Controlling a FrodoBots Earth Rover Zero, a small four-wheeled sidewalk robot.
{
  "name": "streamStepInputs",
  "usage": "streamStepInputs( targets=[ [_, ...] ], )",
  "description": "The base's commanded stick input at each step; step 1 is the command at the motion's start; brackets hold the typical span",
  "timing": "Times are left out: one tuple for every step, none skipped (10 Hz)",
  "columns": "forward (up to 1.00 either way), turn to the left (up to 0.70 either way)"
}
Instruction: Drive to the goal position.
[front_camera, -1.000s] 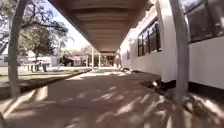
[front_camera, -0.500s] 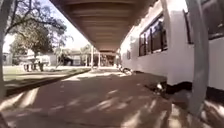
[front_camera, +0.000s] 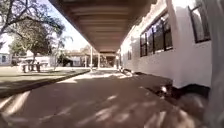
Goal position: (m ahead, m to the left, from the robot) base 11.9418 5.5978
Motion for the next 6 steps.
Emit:
streamStepInputs(
  targets=[
    [0.70, 0.06],
    [0.70, 0.00],
    [0.70, 0.00],
    [0.70, 0.00],
    [0.70, 0.00],
    [0.70, 0.00]
  ],
)
